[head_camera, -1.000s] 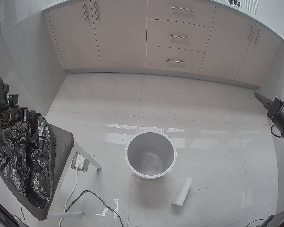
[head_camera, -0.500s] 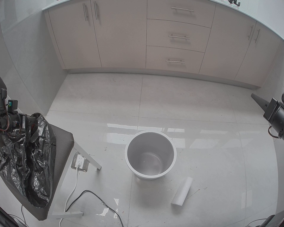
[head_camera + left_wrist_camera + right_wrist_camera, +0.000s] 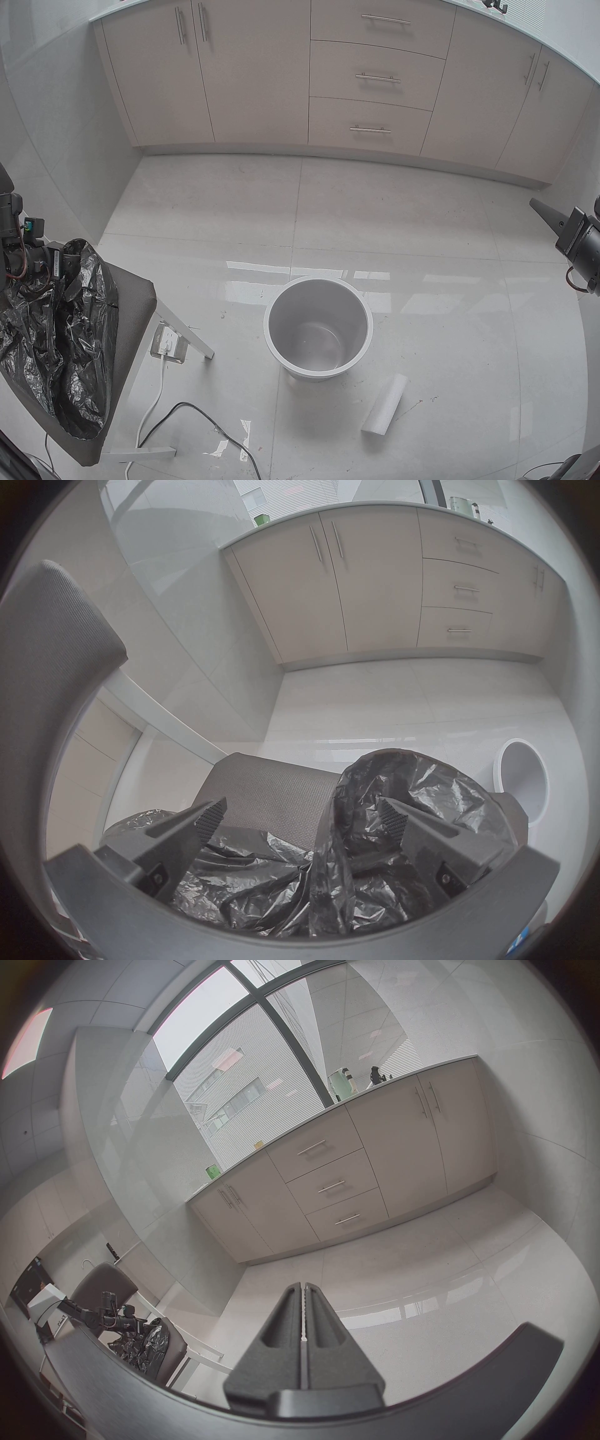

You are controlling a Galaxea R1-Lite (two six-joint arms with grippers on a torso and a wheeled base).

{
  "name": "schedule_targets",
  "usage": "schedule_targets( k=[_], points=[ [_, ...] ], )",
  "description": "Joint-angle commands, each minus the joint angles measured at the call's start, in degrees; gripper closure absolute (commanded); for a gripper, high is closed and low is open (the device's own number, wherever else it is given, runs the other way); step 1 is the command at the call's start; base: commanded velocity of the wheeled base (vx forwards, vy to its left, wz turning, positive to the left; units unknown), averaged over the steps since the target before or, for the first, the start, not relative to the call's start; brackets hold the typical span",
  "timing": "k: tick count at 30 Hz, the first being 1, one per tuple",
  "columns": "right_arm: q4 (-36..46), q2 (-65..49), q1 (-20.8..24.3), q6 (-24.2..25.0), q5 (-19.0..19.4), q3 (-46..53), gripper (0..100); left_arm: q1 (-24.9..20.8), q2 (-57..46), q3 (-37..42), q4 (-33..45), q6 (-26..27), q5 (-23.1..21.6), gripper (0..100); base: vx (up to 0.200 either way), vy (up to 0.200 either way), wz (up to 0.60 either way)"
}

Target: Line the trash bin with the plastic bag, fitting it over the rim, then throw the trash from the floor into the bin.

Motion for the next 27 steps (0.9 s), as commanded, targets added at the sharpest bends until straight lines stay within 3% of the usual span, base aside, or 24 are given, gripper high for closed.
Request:
schedule_targets(
  k=[1, 2, 3, 10, 18, 22, 27],
  points=[
    [-0.11, -0.16, 0.03, -0.01, 0.0, -0.03, 100, 0.0, 1.23, -0.21, -0.1, -0.03, -0.02, 0, 0.0, 0.0, 0.0],
    [-0.03, -0.16, 0.03, -0.01, -0.09, -0.03, 100, 0.0, 1.32, -0.21, -0.1, -0.03, -0.02, 0, 0.0, 0.0, 0.0],
    [-0.11, -0.16, 0.03, -0.01, 0.0, -0.12, 100, 0.0, 1.23, -0.13, -0.1, -0.03, -0.02, 100, 0.0, 0.0, 0.0],
    [-0.11, -0.16, -0.05, -0.01, -0.09, -0.21, 100, -0.27, 0.27, 0.49, -0.1, -0.56, -0.37, 100, 0.0, 0.0, 0.0],
    [-0.11, -0.24, -0.05, -0.01, -0.09, -0.21, 100, -0.36, -1.49, 1.28, -0.02, -1.52, -4.24, 100, 0.0, 0.0, 0.0],
    [-0.11, -0.42, -0.05, -0.01, -0.09, -0.21, 100, -2.03, -3.86, 1.46, -0.02, -6.53, -5.56, 100, 0.0, 0.0, 0.0],
    [-0.29, -0.68, -0.05, 0.25, -0.09, -0.39, 100, -5.81, -10.19, 1.46, -0.02, -20.77, -5.82, 100, 0.0, 0.0, 0.0]
  ],
)
